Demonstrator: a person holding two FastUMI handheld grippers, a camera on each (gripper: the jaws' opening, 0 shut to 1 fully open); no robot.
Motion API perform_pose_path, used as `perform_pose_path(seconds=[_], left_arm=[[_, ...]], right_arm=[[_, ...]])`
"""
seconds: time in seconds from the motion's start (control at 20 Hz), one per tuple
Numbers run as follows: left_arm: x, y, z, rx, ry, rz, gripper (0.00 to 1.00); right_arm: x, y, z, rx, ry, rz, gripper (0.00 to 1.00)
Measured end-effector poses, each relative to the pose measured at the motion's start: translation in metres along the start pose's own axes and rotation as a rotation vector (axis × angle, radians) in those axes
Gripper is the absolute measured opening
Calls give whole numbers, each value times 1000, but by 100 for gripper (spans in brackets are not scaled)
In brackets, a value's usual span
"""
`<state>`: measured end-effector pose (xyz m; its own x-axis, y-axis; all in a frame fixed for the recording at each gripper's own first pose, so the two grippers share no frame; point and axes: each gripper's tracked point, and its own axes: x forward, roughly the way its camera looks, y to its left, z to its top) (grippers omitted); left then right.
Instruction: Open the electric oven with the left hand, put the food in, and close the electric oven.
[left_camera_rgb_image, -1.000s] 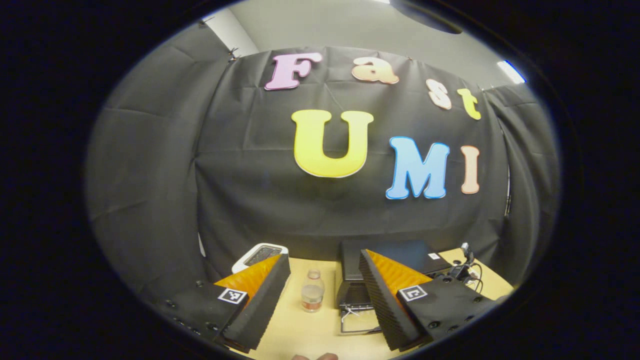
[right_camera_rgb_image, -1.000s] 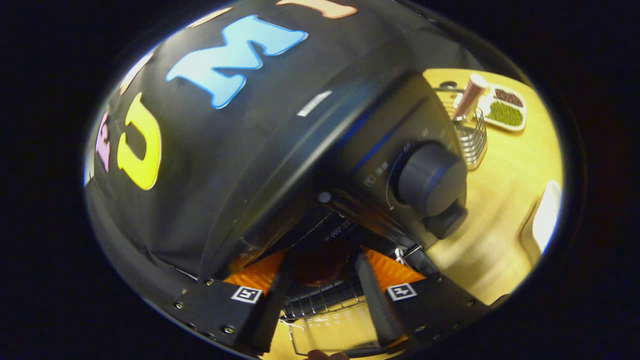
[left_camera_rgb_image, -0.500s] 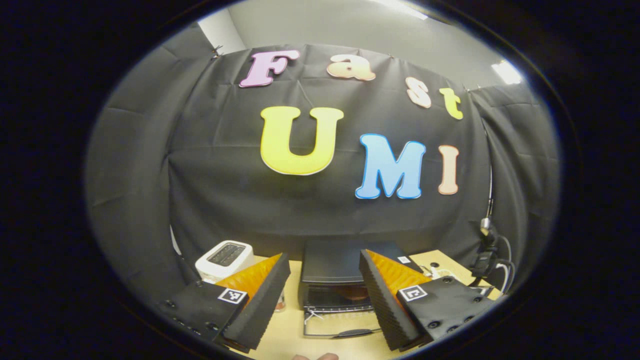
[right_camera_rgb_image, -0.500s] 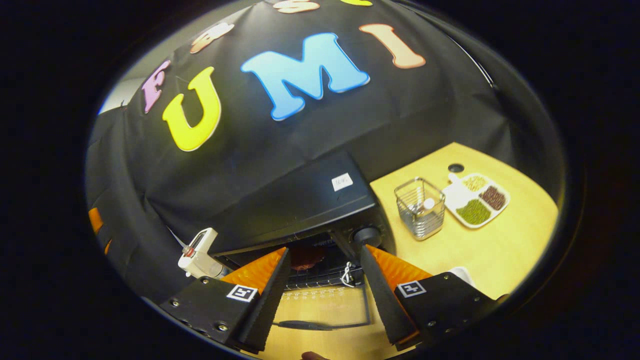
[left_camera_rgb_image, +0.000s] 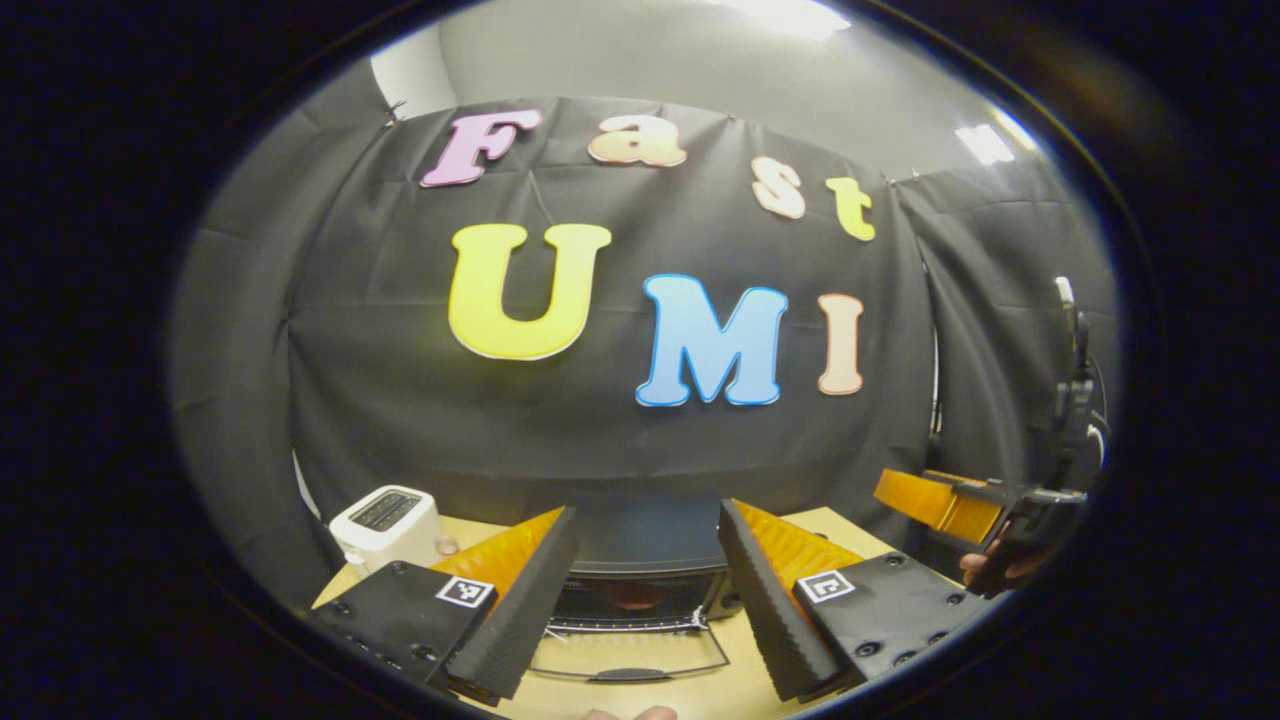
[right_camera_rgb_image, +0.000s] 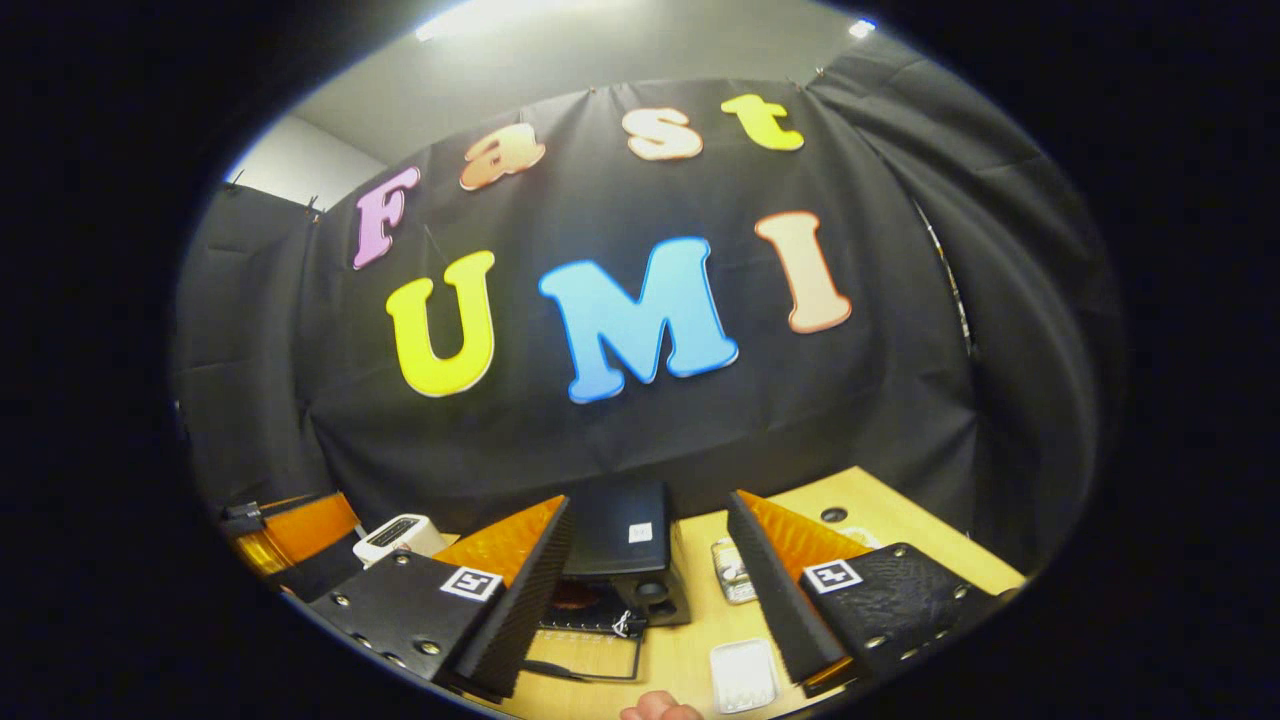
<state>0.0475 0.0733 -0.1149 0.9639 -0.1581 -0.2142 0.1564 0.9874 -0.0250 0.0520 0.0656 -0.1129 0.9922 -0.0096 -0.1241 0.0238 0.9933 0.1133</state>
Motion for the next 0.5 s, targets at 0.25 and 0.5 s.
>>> perform_pose_path(seconds=[0.25, 0.5], left_arm=[[-1, -33, 20, 7, -45, -31, 96], [-10, -42, 44, 2, -113, -14, 98]], right_arm=[[-21, -8, 39, -52, -90, -1, 98], [-31, -15, 55, -97, -146, -16, 98]])
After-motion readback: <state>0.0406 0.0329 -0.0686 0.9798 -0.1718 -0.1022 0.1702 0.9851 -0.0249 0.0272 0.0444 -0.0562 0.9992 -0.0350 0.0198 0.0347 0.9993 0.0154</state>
